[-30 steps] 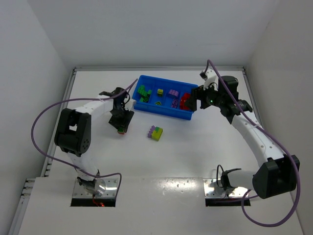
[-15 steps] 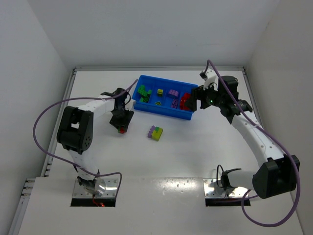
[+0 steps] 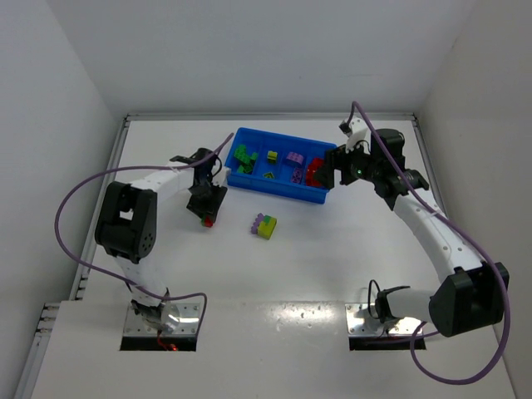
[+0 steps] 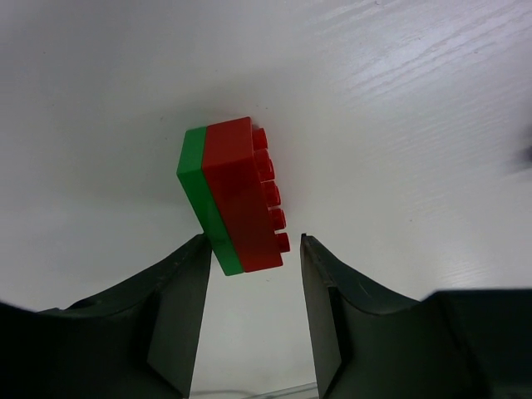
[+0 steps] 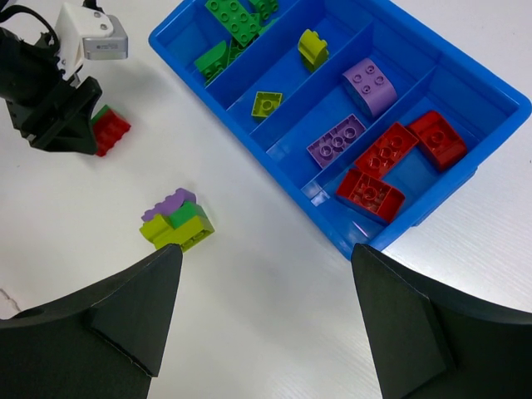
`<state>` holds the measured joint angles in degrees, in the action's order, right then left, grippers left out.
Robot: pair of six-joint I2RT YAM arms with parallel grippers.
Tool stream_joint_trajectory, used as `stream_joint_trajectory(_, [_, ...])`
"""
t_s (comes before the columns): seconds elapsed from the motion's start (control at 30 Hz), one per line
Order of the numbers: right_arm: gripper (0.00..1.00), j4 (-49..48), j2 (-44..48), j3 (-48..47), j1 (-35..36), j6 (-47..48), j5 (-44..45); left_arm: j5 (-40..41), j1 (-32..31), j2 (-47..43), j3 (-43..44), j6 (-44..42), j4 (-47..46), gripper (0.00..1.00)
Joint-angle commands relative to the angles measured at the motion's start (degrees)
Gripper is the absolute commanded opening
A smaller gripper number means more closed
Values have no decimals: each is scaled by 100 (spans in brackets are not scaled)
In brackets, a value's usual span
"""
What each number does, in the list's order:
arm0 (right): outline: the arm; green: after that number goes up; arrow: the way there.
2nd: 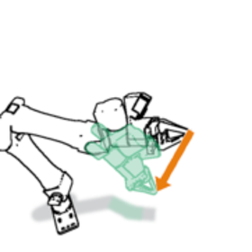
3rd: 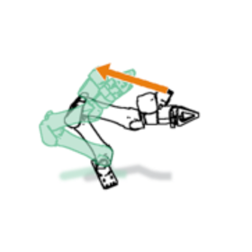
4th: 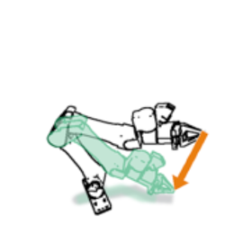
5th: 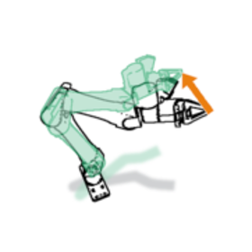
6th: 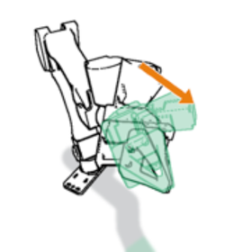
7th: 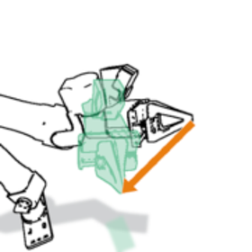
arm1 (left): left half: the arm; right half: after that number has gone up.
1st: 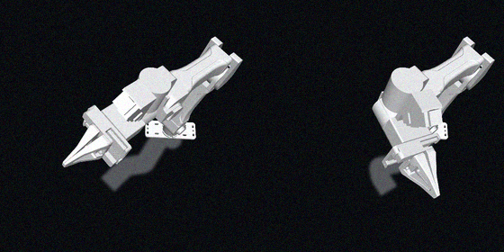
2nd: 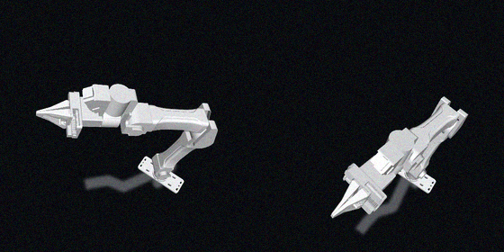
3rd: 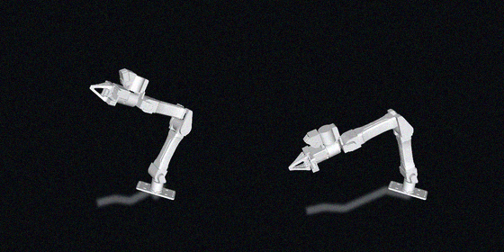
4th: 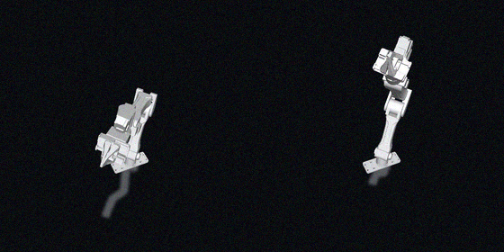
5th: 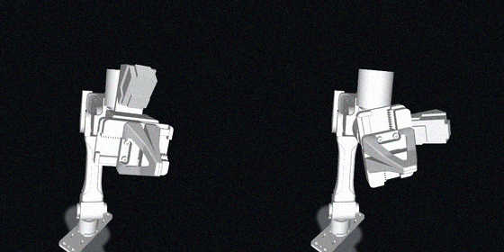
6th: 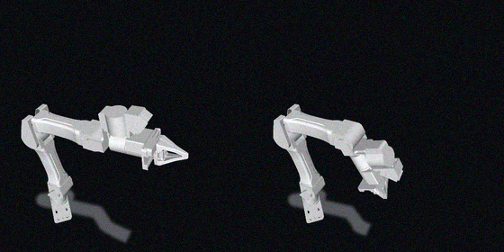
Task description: Sort the legos into containers by color
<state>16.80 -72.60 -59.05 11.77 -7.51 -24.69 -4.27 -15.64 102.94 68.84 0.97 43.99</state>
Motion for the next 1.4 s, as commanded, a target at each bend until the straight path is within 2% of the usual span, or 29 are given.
stream_joint_trajectory(0.0, [83, -133, -9, -28, -8, 56, -106, -56, 43, -292, 147, 87, -74, 53])
stream_joint_trajectory(0.23, [83, -80, -9, -28, -8, 56, -273, -56, 43, -108, 33, 35, -127, 53])
stream_joint_trajectory(0.43, [83, -27, -114, -89, 45, 56, -764, -56, 43, -54, -142, 35, -285, 40])
stream_joint_trajectory(0.47, [83, -27, -114, -89, 45, -13, -844, -108, 43, -54, -212, 35, -285, 34])
stream_joint_trajectory(0.67, [84, -88, -308, -89, -8, -321, -1528, -372, 43, -116, -336, -132, -338, 18])
stream_joint_trajectory(0.77, [87, -186, -421, -28, -8, -593, -2083, -854, 96, -561, -467, -333, -338, 9])
stream_joint_trajectory(0.87, [89, -501, -562, 138, -8, -962, -2706, -1907, 96, -1255, -590, -737, -338, 7])
stream_joint_trajectory(0.9, [89, -589, -649, 217, -8, -1146, -3117, -2659, 96, -1458, -591, -869, -338, 7])
stream_joint_trajectory(0.97, [90, -923, -703, 349, -8, -1236, -3515, -3384, 149, -1976, -591, -1211, -155, 6])
stream_joint_trajectory(1.0, [90, -976, -703, 350, 70, -1236, -3743, -4135, 201, -2083, -495, -1318, -58, 6])
stream_joint_trajectory(1.07, [90, -837, -563, 402, 150, -605, -3798, -4851, 202, -2085, -93, -1755, 319, 6])
stream_joint_trajectory(1.17, [90, -443, -168, 535, 290, 616, -3877, -6091, 202, -1445, 453, -2660, 1872, 6])
stream_joint_trajectory(1.2, [90, -179, -89, 535, 369, 984, -3755, -6364, 202, -1217, 760, -3560, 2929, 6])
stream_joint_trajectory(1.23, [90, 223, -88, 404, 422, 1997, -3632, -6541, 202, -1040, 824, -3647, 3062, 6])
stream_joint_trajectory(1.27, [90, 880, -88, 185, 544, 2408, -3457, -6464, 202, -1039, 824, -3648, 3063, 6])
stream_joint_trajectory(1.37, [90, 1351, 34, -9, 834, 3604, -2175, -6665, 202, -1039, 772, -3648, 3063, 4])
